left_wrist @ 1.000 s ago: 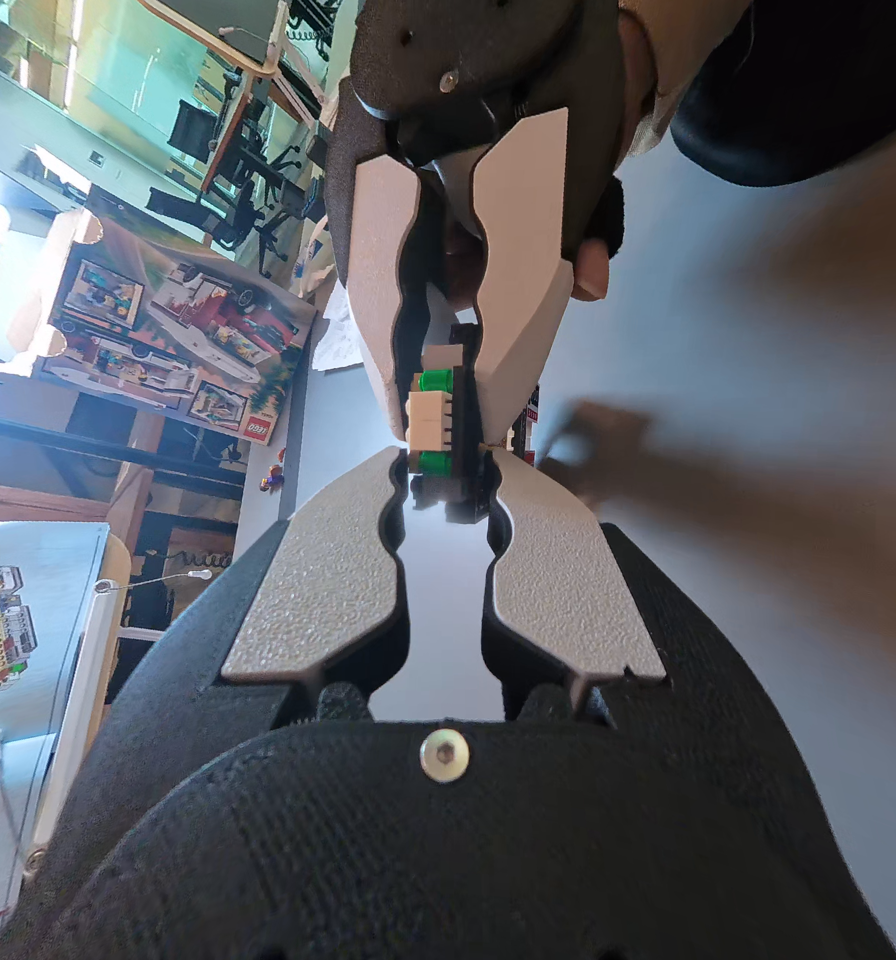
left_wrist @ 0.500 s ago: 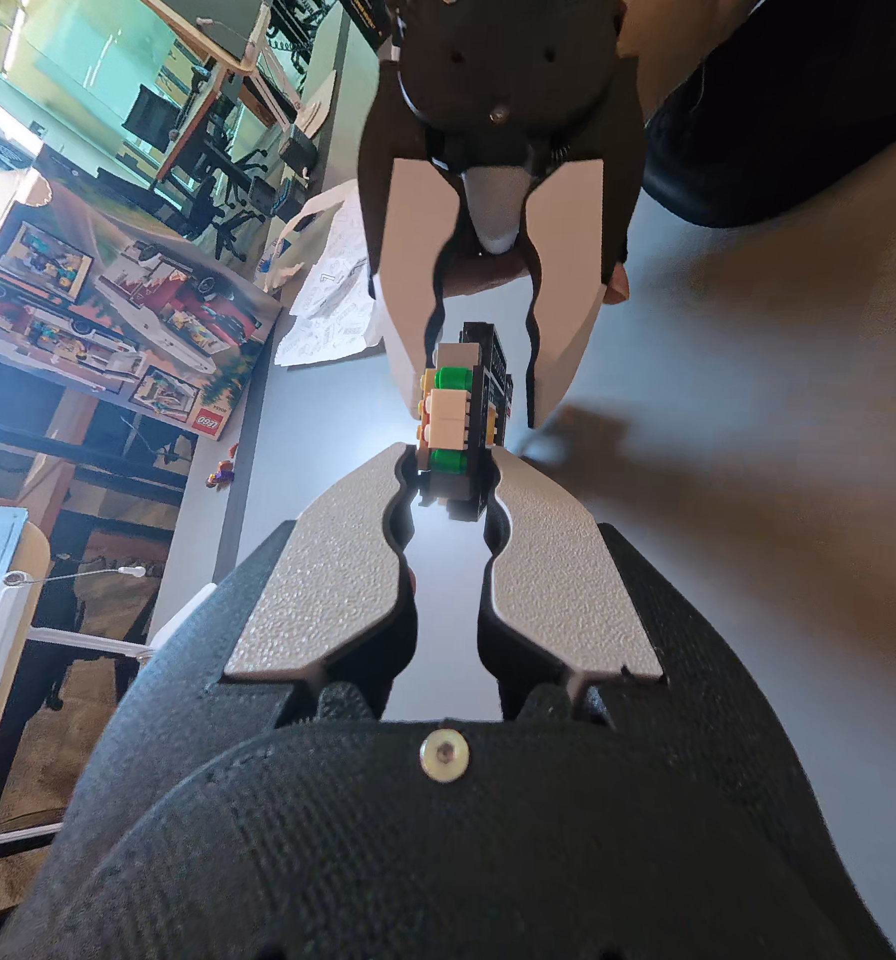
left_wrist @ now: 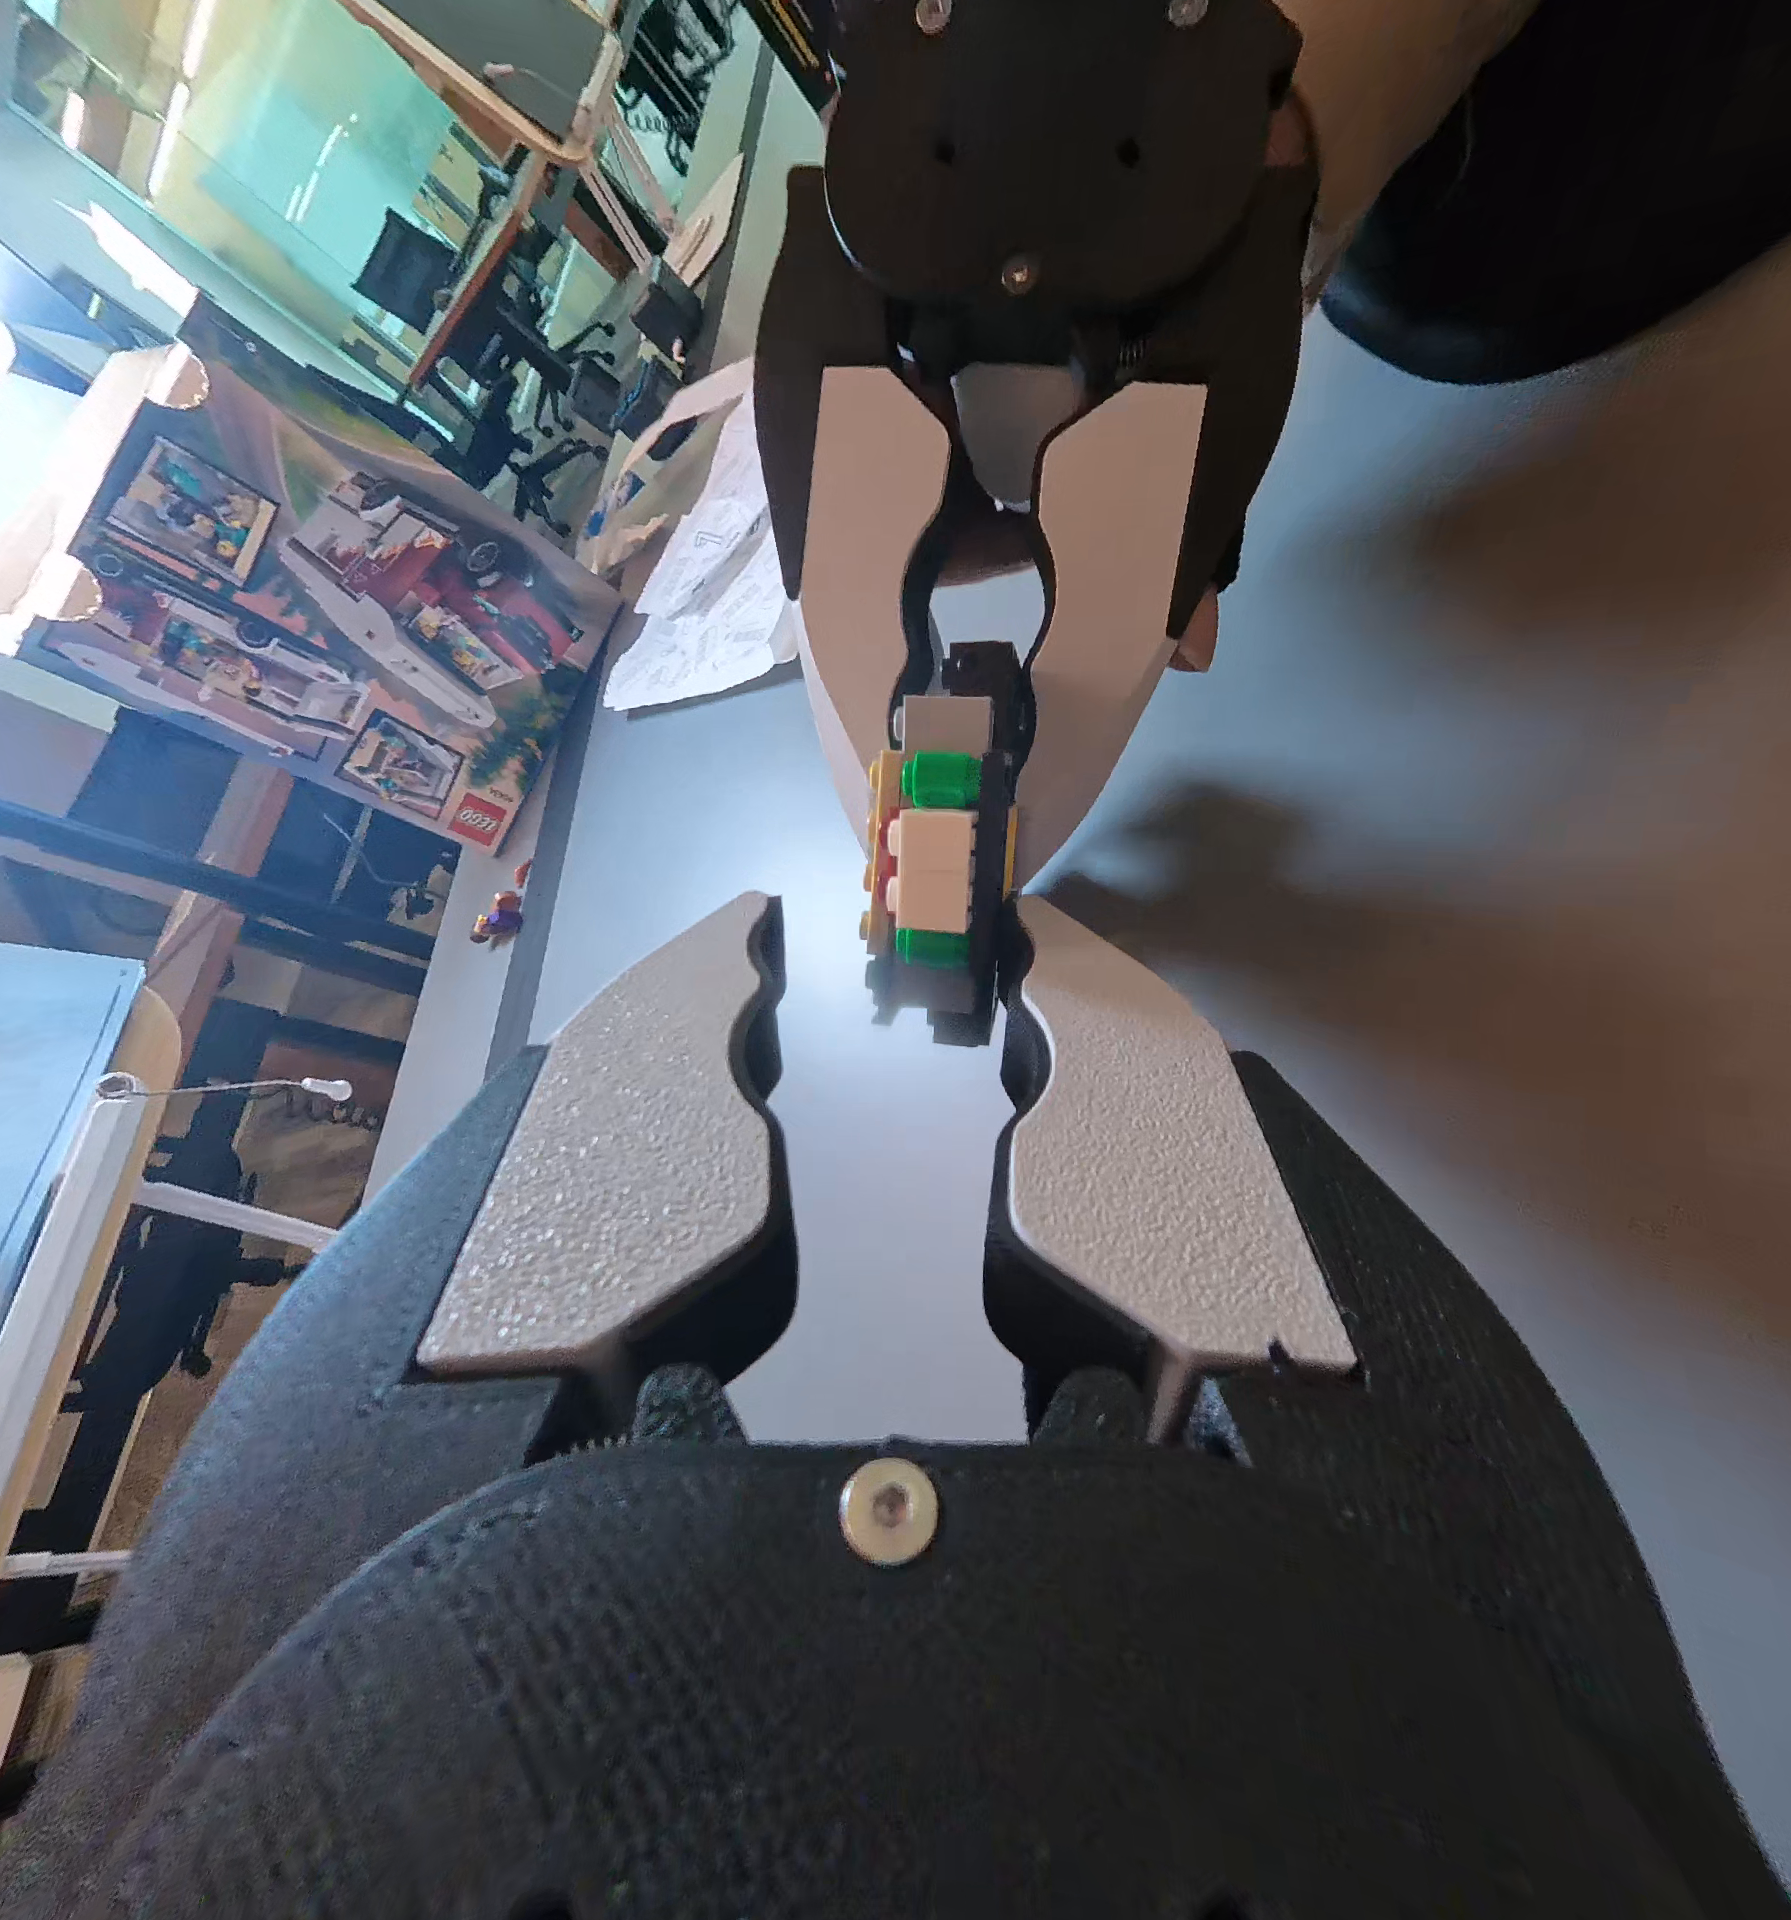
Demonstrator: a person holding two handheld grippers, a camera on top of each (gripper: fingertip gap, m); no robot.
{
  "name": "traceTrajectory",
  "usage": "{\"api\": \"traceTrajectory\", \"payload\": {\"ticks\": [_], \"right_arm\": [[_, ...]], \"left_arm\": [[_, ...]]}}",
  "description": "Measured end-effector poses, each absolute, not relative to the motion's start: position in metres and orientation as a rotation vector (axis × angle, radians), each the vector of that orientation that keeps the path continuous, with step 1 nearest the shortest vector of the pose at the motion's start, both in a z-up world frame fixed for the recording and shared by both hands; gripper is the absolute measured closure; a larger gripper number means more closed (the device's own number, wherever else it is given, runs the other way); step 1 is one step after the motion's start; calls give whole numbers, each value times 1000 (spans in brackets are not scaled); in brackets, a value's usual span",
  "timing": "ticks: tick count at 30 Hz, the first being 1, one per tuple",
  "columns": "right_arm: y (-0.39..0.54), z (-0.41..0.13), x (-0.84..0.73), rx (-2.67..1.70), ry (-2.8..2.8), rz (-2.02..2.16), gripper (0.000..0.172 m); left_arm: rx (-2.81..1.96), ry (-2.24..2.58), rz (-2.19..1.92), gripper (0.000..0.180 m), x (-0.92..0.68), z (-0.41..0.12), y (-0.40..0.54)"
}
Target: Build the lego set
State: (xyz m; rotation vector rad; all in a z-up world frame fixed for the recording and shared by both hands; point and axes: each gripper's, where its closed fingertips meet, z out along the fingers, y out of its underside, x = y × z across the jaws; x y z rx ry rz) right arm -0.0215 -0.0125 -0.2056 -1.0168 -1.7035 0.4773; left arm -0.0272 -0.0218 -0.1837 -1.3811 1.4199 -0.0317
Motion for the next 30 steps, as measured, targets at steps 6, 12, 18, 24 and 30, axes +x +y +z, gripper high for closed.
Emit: {"api": "traceTrajectory", "payload": {"ticks": [6, 12, 18, 24, 30], "right_arm": [[-15, -209, -23, -971, -1694, 406, 149], [-17, -214, -18, -924, -1751, 383, 134], [-14, -219, -19, -926, -1723, 356, 146], [-7, -219, -15, -921, -1693, 314, 149], [0, -219, -7, -765, -1675, 173, 148]], "left_arm": [[-1362, 1482, 9, 156, -26, -194, -28], [-1332, 1523, 33, 156, -23, -196, -31], [-1287, 1536, 63, 155, -20, -195, -31], [-1333, 1439, -7, 140, -27, -192, -29], [-1749, 852, -961, 132, -46, -178, -26]]}}
